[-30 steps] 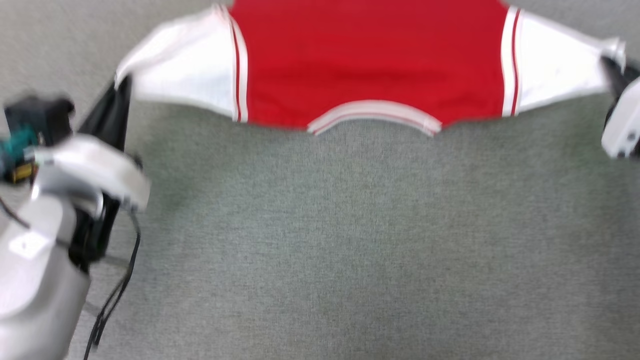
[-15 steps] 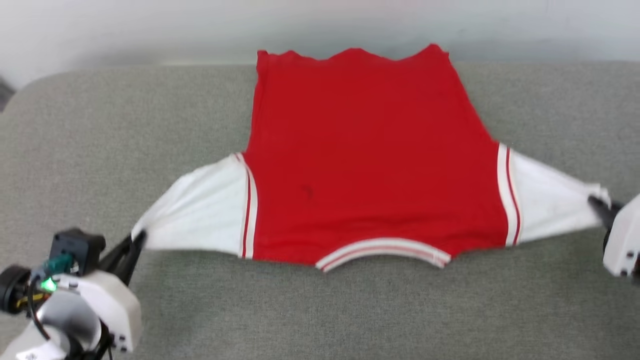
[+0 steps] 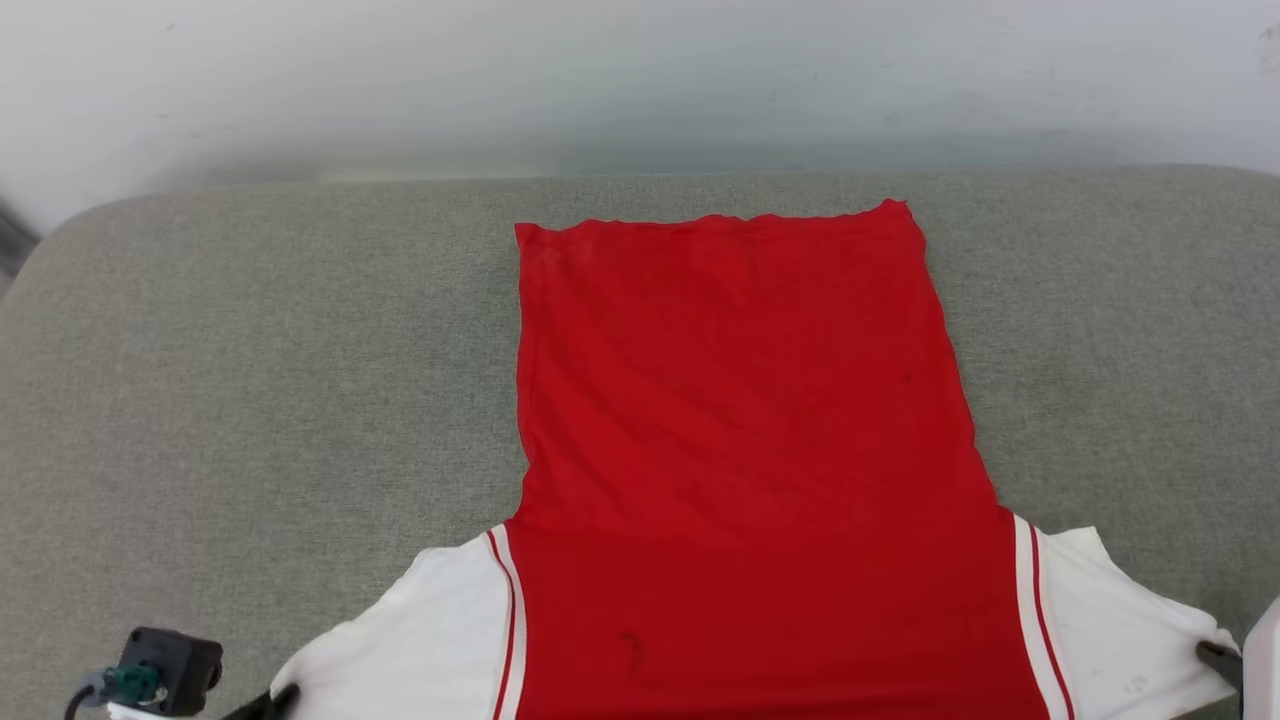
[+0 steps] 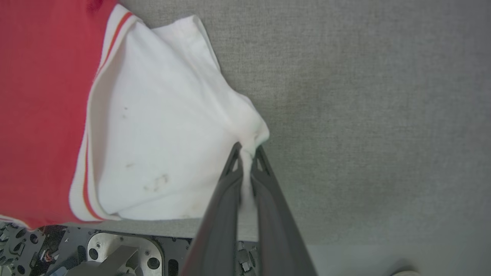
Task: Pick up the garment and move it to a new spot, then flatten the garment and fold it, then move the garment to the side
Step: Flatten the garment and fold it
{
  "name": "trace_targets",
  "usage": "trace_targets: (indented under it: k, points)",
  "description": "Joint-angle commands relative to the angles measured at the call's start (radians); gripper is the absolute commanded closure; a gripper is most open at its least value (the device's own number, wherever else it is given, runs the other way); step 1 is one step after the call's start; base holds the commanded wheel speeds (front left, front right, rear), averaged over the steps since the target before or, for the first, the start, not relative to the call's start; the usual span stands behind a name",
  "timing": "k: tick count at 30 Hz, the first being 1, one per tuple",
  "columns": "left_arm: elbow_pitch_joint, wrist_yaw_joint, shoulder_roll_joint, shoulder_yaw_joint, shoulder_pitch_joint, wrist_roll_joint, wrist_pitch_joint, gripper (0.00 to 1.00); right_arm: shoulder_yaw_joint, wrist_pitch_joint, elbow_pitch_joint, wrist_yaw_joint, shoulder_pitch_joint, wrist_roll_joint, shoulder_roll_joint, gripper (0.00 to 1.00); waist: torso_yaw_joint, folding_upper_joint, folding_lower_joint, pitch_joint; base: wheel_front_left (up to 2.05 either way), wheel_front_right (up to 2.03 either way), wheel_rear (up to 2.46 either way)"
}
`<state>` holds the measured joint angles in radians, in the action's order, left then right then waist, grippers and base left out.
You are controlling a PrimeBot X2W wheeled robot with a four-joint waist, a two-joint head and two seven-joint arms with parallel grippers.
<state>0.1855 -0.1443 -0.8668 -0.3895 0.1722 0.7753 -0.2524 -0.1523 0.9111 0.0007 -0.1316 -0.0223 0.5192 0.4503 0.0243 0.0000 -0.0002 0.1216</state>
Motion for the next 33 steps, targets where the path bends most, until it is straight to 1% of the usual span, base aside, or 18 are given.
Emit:
trace_targets:
  k: [1, 5, 10, 11, 12, 15, 19, 23, 26, 28, 31, 33]
  points:
    - [0.004, -0.010, -0.012, -0.002, 0.021, 0.005, -0.014, 1.00, -0.016, 0.018, -0.014, 0.002, -0.022, -0.007, -0.003, 1.00, 0.000, 0.0000, 0.0002, 0.001, 0.00, 0.00, 0.00]
    - [0.023, 0.002, 0.000, -0.027, 0.039, 0.029, -0.047, 1.00, -0.029, 0.040, -0.040, 0.002, -0.047, -0.011, -0.026, 1.00, 0.002, 0.0000, 0.0002, 0.007, 0.00, 0.00, 0.00]
    - [0.044, 0.013, 0.012, -0.038, 0.004, 0.029, -0.054, 1.00, -0.027, 0.062, -0.065, 0.002, -0.032, -0.005, -0.023, 1.00, 0.012, 0.0000, 0.0002, 0.025, 0.00, 0.00, 0.00]
    - [0.053, 0.019, 0.019, -0.039, -0.001, 0.037, -0.054, 1.00, -0.020, 0.053, -0.077, 0.001, -0.022, -0.008, -0.013, 0.84, 0.015, 0.0000, 0.0002, 0.030, 0.00, 0.00, 0.00]
    - [0.062, 0.024, 0.024, -0.042, -0.003, 0.045, -0.055, 1.00, -0.021, 0.047, -0.083, 0.001, -0.011, -0.005, -0.010, 0.00, 0.019, 0.0000, 0.0002, 0.036, 0.00, 0.00, 0.00]
    - [0.099, 0.047, 0.035, -0.051, -0.017, 0.062, -0.062, 1.00, -0.019, 0.054, -0.102, 0.001, 0.017, 0.028, -0.004, 0.00, 0.034, 0.0000, 0.0002, 0.060, 0.00, 0.00, 0.00]
    - [0.172, 0.052, 0.042, -0.062, -0.028, 0.069, -0.078, 1.00, -0.028, 0.080, -0.154, 0.001, 0.092, 0.072, -0.002, 0.00, 0.065, 0.0000, 0.0002, 0.114, 0.00, 0.00, 0.00]
    - [0.249, 0.057, 0.039, -0.073, -0.058, 0.054, -0.097, 1.00, -0.045, 0.127, -0.197, 0.001, 0.217, 0.088, -0.015, 0.00, 0.108, 0.0000, 0.0002, 0.188, 0.00, 0.00, 0.00]
    - [0.307, 0.066, 0.041, -0.081, -0.084, 0.044, -0.115, 1.00, -0.056, 0.185, -0.204, 0.001, 0.333, 0.071, -0.021, 0.00, 0.150, 0.0000, 0.0002, 0.256, 0.00, 0.00, 0.00]
    - [0.335, 0.080, 0.040, -0.096, -0.113, 0.029, -0.127, 1.00, -0.061, 0.226, -0.193, 0.001, 0.421, 0.050, -0.014, 0.00, 0.181, 0.0000, 0.0002, 0.304, 0.00, 0.00, 0.00]
    - [0.362, 0.100, 0.056, -0.116, -0.153, 0.007, -0.137, 1.00, -0.058, 0.300, -0.148, 0.001, 0.549, 0.011, -0.006, 0.00, 0.224, 0.0000, 0.0002, 0.362, 0.00, 0.00, 0.00]
    - [0.377, 0.110, 0.071, -0.128, -0.183, -0.009, -0.137, 1.00, -0.047, 0.356, -0.119, 0.001, 0.625, -0.013, 0.016, 0.00, 0.255, 0.0000, 0.0002, 0.396, 0.00, 0.00, 0.00]
